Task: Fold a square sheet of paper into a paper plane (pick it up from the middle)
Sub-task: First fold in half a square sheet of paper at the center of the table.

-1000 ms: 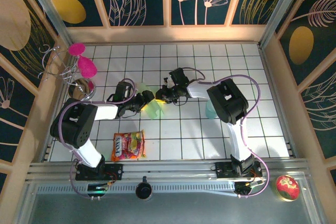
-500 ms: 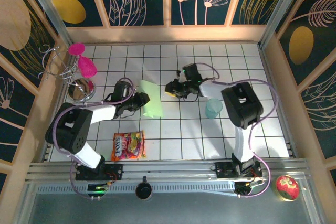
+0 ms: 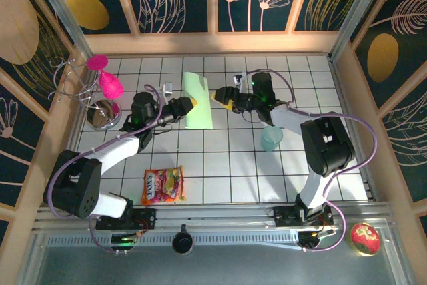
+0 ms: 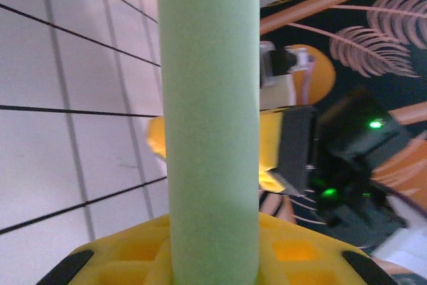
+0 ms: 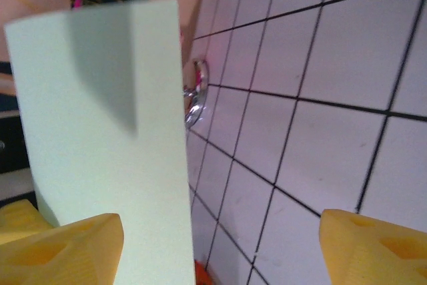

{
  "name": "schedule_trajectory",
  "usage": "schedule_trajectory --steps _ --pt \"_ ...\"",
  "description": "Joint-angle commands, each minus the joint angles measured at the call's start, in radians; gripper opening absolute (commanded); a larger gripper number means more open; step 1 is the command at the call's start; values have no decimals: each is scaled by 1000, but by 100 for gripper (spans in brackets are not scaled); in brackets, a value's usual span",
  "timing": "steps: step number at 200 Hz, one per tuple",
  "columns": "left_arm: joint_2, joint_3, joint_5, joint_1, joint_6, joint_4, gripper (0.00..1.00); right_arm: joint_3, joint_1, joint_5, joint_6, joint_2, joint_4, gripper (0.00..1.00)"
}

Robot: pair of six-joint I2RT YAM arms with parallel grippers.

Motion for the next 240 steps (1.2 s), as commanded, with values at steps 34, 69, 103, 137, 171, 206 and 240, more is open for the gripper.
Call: schedule_trajectory --steps 34,69,103,137,171,206,240 --pt "26 10 107 3 -119 179 25 -27 41 -162 139 1 301 81" --pt "36 16 78 3 -86 105 24 -46 36 -172 166 -13 355 71" --pt "31 31 33 4 -32 3 23 -85 15 -150 173 -58 365 58" --pt "34 33 11 4 -25 -13 22 -112 13 -132 156 -92 346 40" --pt "39 35 2 4 -28 -17 22 -119 16 -102 120 -125 285 20" --pt "38 32 -33 4 -13 -50 34 -89 16 0 33 -175 102 0" --pt "34 55 -192 22 97 -229 71 -72 -32 52 -49 -218 -67 0"
